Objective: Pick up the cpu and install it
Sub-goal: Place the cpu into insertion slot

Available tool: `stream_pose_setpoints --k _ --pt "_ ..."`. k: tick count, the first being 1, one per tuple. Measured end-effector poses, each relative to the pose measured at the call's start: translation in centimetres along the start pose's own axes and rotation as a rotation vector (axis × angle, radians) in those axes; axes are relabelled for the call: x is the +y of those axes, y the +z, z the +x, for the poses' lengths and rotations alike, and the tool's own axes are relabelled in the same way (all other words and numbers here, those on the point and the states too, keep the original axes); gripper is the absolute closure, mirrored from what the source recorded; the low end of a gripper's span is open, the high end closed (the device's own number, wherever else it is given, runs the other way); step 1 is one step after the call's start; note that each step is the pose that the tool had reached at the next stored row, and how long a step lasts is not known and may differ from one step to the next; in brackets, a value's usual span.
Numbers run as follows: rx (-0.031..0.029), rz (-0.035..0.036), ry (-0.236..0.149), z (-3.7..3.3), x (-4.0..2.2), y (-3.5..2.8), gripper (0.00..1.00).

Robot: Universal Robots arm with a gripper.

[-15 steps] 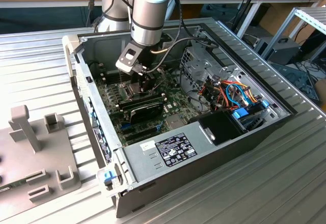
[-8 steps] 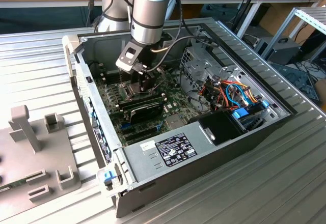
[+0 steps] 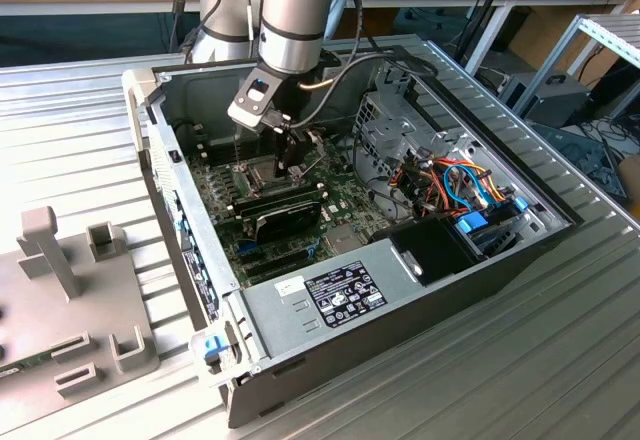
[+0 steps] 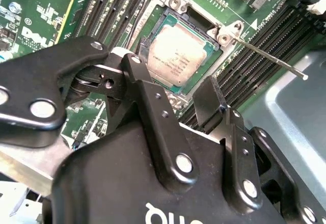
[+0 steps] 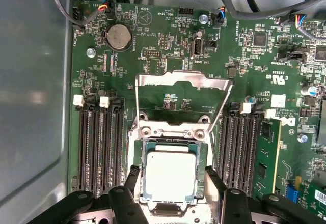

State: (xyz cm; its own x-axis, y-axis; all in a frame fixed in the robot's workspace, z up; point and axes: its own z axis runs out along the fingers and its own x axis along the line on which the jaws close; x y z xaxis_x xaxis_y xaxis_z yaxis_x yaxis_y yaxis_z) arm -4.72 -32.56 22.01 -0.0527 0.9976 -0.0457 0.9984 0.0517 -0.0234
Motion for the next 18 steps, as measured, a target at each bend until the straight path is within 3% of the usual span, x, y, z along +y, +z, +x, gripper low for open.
stream_pose_setpoints --k 12,14,15,16,18 --pt "-0.0001 0.0000 0.000 0.01 -0.29 0.00 0.40" --pt "-0.0001 -0.0001 0.000 0.01 -0.30 0.00 0.53" --pt "-0.0001 0.0000 0.000 0.01 -0.31 0.00 0.53" --pt "-0.0002 0.0000 0.000 0.01 -0.31 0.00 0.64" --pt "-0.0001 0.0000 0.000 0.01 -0.33 0.00 0.76"
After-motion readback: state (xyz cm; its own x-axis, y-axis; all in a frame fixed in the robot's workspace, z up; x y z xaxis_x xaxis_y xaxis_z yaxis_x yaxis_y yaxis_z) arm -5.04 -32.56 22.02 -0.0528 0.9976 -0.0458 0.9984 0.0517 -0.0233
